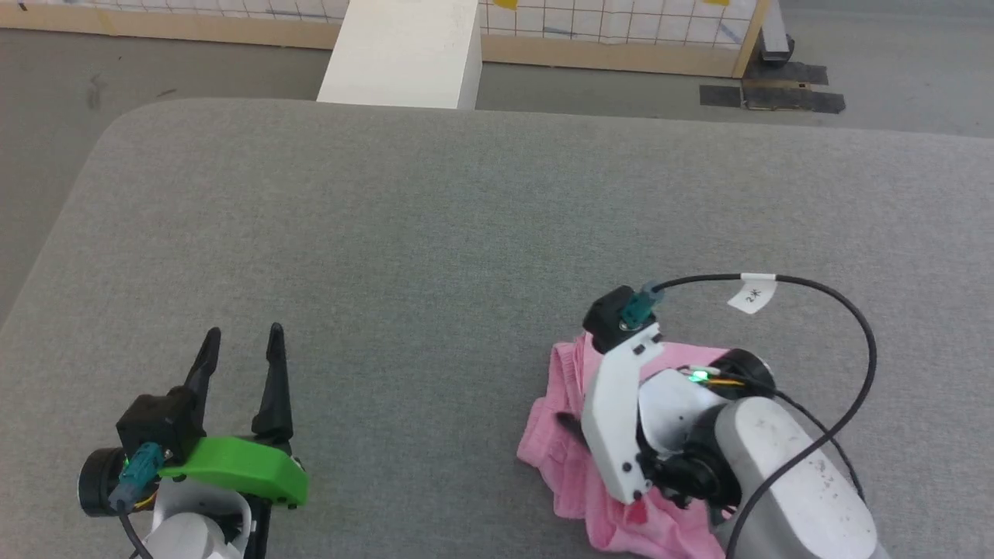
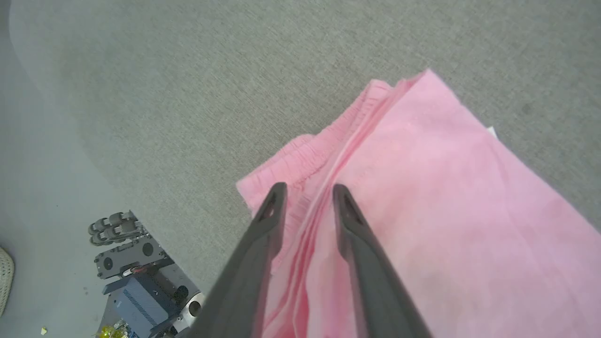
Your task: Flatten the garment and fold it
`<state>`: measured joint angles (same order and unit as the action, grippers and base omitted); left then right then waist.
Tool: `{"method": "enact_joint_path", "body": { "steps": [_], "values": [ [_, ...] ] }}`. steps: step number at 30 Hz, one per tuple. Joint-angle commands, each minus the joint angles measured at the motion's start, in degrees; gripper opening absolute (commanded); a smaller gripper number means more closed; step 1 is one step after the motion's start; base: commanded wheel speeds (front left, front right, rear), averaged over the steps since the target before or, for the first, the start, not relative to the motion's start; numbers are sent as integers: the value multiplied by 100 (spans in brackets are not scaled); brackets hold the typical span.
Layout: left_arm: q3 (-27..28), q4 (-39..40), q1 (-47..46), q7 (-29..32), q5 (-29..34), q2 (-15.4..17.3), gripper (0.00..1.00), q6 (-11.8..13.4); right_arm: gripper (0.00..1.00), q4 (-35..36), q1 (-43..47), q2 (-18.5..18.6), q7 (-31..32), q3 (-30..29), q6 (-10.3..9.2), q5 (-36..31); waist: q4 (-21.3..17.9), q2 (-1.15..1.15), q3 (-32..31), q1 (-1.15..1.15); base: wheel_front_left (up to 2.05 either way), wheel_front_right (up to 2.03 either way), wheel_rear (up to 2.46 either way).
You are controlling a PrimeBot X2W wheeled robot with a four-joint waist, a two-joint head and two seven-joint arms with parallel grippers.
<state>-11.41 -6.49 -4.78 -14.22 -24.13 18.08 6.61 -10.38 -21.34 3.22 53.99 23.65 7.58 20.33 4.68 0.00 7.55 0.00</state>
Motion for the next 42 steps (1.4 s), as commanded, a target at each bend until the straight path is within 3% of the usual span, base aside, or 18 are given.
{"method": "enact_joint_path", "body": {
  "steps": [1,7,17,23,33,34,35,36,37,42],
  "values": [
    [30,-6,-10,-33,-52,13,100,-12,100,53,-103,-24,-102,40,-9,132,-68,0,-29,0,0,0,0],
    [32,-6,18,-40,-53,59,100,-22,100,670,-120,-31,-397,-180,-9,377,-253,0,-129,0,0,0,0],
    [99,90,83,-53,-29,119,100,46,100,1365,1141,615,-417,-1756,-9,-893,-327,0,-181,0,0,0,0],
    [171,200,236,-63,-16,149,100,87,100,963,1760,277,-645,-1937,-9,-1048,-326,0,-161,0,0,0,0],
    [168,276,288,-67,1,155,100,123,100,-125,1468,55,-1313,-1757,-9,-1109,-251,0,-106,0,0,0,0],
    [163,279,292,-67,5,152,100,131,51,-210,1433,50,-1315,-1742,-9,-1091,-257,0,-106,0,0,0,0],
    [159,283,296,-68,9,148,100,143,16,-292,1385,46,-1327,-1714,-9,-1068,-274,0,-105,0,0,0,0],
    [161,290,301,-68,7,147,100,153,16,-341,1344,49,-1336,-1681,-9,-1042,-304,0,-104,0,0,0,0],
    [170,304,310,-68,2,149,100,165,0,-393,1299,76,-1310,-1622,-9,-993,-359,0,-97,0,0,0,0],
    [293,444,393,-70,-27,206,100,230,0,-361,976,430,-1142,-1307,-9,-712,-870,0,13,0,0,0,0]
  ]
}}
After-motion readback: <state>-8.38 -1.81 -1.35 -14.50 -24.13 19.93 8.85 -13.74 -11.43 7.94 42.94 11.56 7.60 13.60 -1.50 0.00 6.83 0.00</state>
